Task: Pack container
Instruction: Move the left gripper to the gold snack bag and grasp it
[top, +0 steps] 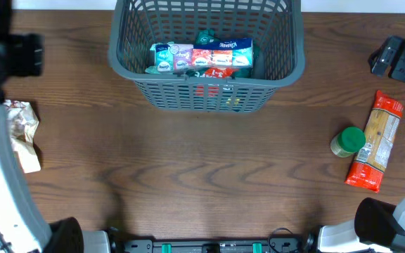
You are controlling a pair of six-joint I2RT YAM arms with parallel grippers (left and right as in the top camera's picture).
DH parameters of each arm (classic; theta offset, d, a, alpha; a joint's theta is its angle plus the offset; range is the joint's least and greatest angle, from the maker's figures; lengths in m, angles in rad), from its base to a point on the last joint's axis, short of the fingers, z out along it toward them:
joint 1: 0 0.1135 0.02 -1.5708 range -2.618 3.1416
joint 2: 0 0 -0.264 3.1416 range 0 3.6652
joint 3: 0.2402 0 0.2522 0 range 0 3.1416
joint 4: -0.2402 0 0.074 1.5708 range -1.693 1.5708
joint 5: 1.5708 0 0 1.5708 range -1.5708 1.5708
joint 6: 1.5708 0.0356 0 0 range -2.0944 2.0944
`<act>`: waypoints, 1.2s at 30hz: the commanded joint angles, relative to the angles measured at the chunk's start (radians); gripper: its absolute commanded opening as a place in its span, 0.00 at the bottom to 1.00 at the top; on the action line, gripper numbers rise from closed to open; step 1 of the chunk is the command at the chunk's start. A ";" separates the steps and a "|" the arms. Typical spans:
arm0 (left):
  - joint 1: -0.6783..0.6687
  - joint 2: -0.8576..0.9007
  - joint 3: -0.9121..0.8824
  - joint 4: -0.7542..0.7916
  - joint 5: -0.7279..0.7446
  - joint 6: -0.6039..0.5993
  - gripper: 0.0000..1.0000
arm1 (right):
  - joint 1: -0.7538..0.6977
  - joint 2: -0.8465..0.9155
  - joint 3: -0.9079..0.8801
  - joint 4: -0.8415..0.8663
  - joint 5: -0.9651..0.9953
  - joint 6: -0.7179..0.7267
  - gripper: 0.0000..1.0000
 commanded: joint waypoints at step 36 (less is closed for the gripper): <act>0.382 0.520 -0.506 0.415 0.253 0.051 0.98 | -0.002 0.002 0.020 0.062 0.005 -0.032 0.99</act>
